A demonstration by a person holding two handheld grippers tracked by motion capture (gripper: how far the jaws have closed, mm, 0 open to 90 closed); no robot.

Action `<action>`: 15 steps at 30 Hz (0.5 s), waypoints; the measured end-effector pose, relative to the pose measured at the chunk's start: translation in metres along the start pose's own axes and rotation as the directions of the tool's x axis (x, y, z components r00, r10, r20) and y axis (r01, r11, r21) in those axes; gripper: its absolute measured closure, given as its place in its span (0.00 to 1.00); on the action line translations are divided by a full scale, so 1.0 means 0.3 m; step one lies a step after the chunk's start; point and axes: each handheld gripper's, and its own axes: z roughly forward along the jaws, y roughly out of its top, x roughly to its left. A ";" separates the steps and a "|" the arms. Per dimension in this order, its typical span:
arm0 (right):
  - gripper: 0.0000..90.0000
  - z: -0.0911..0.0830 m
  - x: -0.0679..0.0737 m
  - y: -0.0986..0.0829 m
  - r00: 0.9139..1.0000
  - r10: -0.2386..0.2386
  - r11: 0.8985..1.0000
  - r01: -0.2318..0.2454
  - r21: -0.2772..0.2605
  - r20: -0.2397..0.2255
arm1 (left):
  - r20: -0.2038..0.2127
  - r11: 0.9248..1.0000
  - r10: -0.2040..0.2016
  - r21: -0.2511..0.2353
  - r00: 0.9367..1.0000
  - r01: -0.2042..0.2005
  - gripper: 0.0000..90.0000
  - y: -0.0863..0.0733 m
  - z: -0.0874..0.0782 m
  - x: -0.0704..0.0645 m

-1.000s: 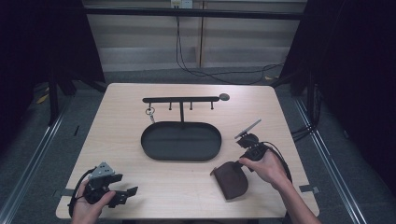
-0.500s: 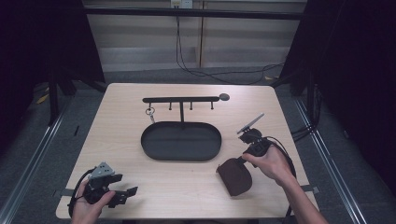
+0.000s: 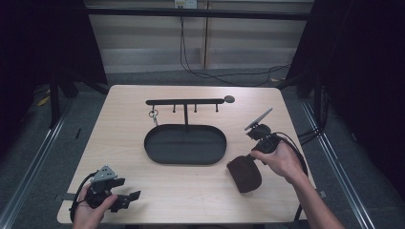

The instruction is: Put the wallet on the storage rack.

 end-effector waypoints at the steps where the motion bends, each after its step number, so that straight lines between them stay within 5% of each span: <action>1: 0.95 0.000 0.000 0.000 1.000 0.000 1.000 0.000 0.000 0.000 | 0.000 1.000 0.000 0.000 1.000 0.000 0.22 0.000 0.000 0.000; 15: 0.96 -0.050 0.007 0.038 0.999 0.005 1.000 -0.006 0.030 0.045 | 0.008 1.000 -0.003 0.001 1.000 0.003 0.22 -0.001 0.002 -0.001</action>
